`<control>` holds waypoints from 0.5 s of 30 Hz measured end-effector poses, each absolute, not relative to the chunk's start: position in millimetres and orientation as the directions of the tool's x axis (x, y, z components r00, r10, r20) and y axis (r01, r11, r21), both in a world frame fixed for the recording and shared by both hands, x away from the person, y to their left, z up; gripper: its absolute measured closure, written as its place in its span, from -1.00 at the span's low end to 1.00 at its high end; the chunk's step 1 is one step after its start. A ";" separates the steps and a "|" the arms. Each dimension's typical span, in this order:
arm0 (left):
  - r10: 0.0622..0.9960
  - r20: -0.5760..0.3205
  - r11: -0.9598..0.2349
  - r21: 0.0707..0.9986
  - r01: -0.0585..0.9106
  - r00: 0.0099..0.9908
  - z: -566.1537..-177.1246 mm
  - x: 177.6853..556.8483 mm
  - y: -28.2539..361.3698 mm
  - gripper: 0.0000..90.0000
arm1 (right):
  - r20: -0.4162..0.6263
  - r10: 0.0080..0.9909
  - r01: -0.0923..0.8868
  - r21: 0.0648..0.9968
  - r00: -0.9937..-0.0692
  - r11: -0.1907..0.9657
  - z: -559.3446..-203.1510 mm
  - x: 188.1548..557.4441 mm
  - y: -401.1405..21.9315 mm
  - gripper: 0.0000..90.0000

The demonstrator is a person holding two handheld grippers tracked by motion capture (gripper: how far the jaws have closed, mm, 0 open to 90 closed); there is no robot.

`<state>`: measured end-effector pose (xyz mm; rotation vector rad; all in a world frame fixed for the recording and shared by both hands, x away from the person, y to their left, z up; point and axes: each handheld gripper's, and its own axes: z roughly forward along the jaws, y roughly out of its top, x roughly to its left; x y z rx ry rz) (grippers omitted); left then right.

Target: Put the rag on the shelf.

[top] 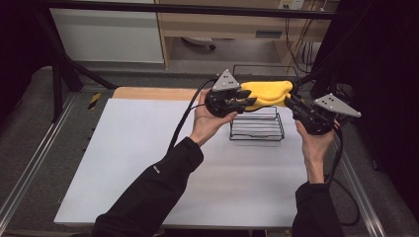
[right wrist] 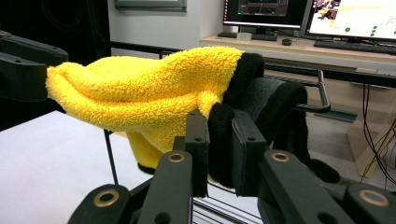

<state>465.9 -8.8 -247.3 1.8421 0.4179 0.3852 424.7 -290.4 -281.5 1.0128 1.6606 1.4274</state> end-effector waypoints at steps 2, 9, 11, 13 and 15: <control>0.473 0.040 -0.302 0.946 0.119 0.880 -250.0 465.8 -10.5 0.67 | -0.024 0.898 0.113 0.990 -0.439 0.081 -281.4 423.7 -290.6 0.75; 0.495 0.051 -0.347 0.927 0.144 0.867 -265.4 471.6 -15.3 0.77 | -0.014 0.885 0.124 0.989 -0.466 0.081 -277.4 414.0 -293.2 0.53; 0.500 0.062 -0.357 0.924 0.140 0.864 -267.1 472.7 -16.8 0.77 | -0.017 0.882 0.120 0.989 -0.470 0.083 -275.5 411.2 -293.8 0.48; 0.503 0.076 -0.371 0.919 0.136 0.861 -268.6 473.3 -18.4 0.77 | -0.013 0.884 0.099 0.993 -0.468 0.066 -271.1 407.9 -294.5 0.38; 0.505 0.098 -0.389 0.913 0.125 0.857 -270.7 473.2 -20.5 0.77 | -0.009 0.883 0.082 0.995 -0.469 0.053 -264.9 405.6 -294.2 0.33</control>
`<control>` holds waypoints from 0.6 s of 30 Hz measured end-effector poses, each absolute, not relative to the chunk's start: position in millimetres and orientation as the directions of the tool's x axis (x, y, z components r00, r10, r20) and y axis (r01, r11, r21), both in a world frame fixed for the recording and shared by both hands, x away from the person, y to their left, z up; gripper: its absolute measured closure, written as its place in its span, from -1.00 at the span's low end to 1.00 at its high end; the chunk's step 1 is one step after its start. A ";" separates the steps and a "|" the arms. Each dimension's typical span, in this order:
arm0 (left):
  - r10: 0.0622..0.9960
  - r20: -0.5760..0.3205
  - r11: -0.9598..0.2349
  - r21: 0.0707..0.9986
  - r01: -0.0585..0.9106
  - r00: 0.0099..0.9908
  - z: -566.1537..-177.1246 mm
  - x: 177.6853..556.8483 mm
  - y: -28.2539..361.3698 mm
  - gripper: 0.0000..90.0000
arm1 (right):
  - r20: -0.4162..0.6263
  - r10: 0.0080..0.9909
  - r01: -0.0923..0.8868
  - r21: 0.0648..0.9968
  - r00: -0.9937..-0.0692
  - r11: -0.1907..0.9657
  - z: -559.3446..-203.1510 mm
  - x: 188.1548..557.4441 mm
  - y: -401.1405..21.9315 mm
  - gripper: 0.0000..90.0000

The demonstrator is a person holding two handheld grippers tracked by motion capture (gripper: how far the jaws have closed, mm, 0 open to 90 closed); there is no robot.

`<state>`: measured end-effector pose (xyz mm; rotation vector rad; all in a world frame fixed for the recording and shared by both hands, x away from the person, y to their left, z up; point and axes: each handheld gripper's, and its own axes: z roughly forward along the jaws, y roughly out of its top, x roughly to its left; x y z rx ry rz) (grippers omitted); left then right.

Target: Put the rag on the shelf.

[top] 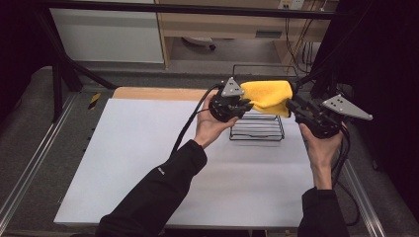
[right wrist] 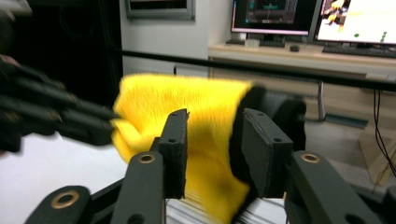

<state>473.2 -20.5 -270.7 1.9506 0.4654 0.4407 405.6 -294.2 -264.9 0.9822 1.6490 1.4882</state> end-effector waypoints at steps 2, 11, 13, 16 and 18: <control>0.504 0.107 -0.397 0.910 0.120 0.857 -272.1 473.5 -22.2 0.77 | -0.021 0.879 0.063 0.996 -0.476 0.058 -255.8 404.4 -290.7 0.40; 0.497 0.068 -0.384 0.911 0.149 0.865 -278.5 473.6 -19.1 0.61 | -0.019 0.888 0.230 0.963 -0.460 0.140 -268.9 430.3 -273.5 1.00; 0.501 0.064 -0.391 0.906 0.160 0.863 -283.3 473.7 -18.2 0.58 | 0.006 0.897 0.268 0.955 -0.442 0.126 -279.9 435.4 -277.5 1.00; 0.513 0.041 -0.380 0.907 0.183 0.858 -290.7 477.3 -17.8 0.60 | 0.026 0.905 0.301 0.947 -0.425 0.115 -291.0 441.1 -281.5 1.00; 0.526 0.028 -0.372 0.906 0.200 0.850 -294.7 481.3 -18.1 0.63 | 0.029 0.906 0.308 0.945 -0.423 0.113 -296.7 444.7 -282.2 1.00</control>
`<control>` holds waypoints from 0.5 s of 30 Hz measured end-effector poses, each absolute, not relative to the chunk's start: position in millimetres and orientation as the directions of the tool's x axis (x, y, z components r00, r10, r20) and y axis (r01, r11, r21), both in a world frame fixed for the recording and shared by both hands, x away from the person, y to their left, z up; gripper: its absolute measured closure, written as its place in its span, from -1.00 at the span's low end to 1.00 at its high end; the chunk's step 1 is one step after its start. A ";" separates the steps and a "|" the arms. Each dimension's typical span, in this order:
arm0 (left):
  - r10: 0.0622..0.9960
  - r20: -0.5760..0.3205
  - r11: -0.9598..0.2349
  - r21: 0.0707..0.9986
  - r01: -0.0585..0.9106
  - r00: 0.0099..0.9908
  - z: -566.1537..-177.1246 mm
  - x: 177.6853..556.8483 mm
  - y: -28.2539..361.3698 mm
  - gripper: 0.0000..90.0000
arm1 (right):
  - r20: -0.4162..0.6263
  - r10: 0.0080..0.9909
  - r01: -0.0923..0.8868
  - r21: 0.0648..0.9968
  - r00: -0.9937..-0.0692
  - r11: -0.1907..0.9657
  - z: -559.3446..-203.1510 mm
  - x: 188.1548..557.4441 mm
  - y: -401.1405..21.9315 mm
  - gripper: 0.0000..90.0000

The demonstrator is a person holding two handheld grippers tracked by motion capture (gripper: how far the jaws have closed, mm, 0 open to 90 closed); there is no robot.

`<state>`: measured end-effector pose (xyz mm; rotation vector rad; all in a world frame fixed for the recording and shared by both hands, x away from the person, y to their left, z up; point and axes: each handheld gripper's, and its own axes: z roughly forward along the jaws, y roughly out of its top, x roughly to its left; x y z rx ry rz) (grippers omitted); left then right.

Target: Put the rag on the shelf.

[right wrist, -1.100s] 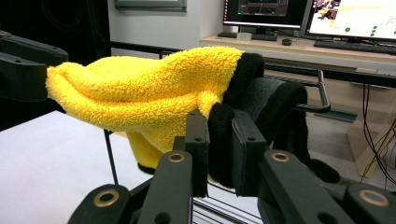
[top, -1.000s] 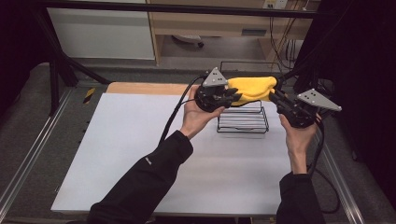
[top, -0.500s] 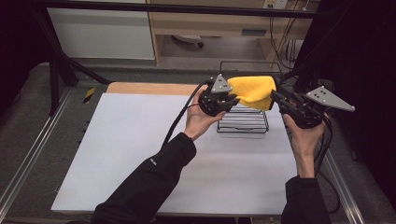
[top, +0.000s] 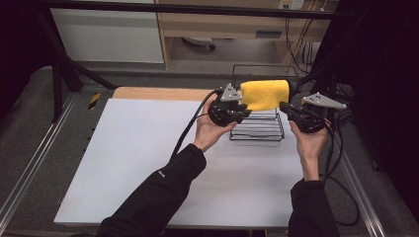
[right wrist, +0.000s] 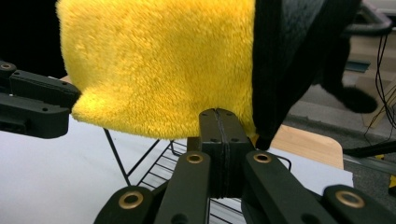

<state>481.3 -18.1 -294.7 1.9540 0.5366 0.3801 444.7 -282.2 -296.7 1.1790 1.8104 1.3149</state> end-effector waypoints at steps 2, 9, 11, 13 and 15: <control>0.537 0.021 -0.364 0.908 0.209 0.843 -296.5 484.6 -18.5 0.65 | 0.027 0.906 0.301 0.947 -0.422 0.112 -298.7 447.0 -281.7 1.00; 0.528 -0.006 -0.348 0.910 0.223 0.849 -295.9 482.8 -13.5 0.56 | 0.042 0.892 0.281 0.955 -0.451 0.097 -297.1 443.4 -281.3 0.79; 0.525 -0.010 -0.346 0.911 0.224 0.851 -294.2 478.7 -9.5 0.47 | 0.053 0.881 0.269 0.959 -0.471 0.086 -293.8 436.6 -281.6 0.71; 0.524 -0.010 -0.344 0.913 0.222 0.852 -292.4 473.0 -3.7 0.36 | 0.058 0.870 0.261 0.962 -0.491 0.084 -289.9 429.4 -281.1 0.57; 0.528 -0.003 -0.351 0.910 0.222 0.849 -291.6 468.3 2.2 0.22 | 0.061 0.858 0.260 0.962 -0.510 0.086 -285.5 421.8 -279.8 0.46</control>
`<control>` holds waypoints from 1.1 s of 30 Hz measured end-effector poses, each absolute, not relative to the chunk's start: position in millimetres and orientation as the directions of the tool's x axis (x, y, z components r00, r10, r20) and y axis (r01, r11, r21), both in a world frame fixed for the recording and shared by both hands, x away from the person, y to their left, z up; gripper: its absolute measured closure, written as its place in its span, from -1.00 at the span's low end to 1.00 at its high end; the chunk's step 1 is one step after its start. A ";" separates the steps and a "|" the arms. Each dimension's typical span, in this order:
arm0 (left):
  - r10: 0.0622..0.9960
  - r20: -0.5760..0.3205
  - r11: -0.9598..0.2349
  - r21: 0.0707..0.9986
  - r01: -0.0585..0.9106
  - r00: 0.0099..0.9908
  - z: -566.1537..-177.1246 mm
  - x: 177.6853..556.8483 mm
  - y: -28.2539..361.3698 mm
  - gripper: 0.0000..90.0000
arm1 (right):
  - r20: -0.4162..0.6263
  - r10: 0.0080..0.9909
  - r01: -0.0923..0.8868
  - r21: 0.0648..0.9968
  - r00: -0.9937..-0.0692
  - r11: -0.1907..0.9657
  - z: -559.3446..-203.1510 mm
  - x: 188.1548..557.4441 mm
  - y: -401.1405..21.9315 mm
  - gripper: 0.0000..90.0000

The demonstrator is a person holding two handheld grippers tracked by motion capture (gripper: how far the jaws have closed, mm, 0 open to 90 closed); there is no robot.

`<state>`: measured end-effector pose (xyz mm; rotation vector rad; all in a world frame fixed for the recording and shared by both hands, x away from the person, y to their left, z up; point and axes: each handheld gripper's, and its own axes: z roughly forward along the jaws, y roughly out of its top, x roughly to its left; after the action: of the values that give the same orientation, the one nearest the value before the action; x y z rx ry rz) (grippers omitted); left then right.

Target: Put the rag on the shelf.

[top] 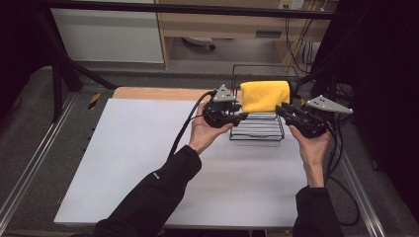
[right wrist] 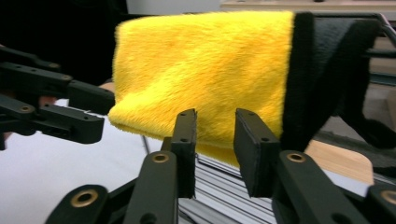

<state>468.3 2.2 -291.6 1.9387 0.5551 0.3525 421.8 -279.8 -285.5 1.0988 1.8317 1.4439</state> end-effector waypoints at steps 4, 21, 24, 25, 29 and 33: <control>0.544 -0.008 -0.369 0.896 0.247 0.839 -293.9 461.1 15.7 -0.02 | 0.084 0.840 0.279 0.957 -0.536 0.082 -282.0 412.4 -275.6 0.20; 0.640 -0.025 -0.400 0.843 0.361 0.768 -352.0 427.7 120.1 -0.85 | 0.114 0.807 0.340 0.934 -0.579 0.112 -326.3 395.1 -250.3 -0.73; 0.658 -0.033 -0.387 0.842 0.376 0.752 -364.2 421.7 141.3 -0.86 | 0.119 0.800 0.360 0.924 -0.587 0.126 -336.6 394.5 -247.3 -0.83; 0.664 -0.037 -0.383 0.840 0.383 0.746 -368.3 419.5 148.2 -0.86 | 0.119 0.799 0.364 0.922 -0.590 0.132 -340.3 394.0 -246.2 -0.84; 0.688 -0.040 -0.376 0.835 0.403 0.725 -383.6 410.8 173.8 -0.86 | 0.135 0.785 0.387 0.911 -0.605 0.142 -355.5 391.4 -244.0 -0.88; 0.714 -0.046 -0.357 0.834 0.420 0.699 -396.5 400.4 201.6 -0.85 | 0.156 0.782 0.415 0.899 -0.603 0.141 -370.8 387.4 -243.8 -0.93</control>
<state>400.4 201.6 -396.5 2.0001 0.8708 0.4088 387.4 -243.8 -370.8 1.1527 2.0747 1.4505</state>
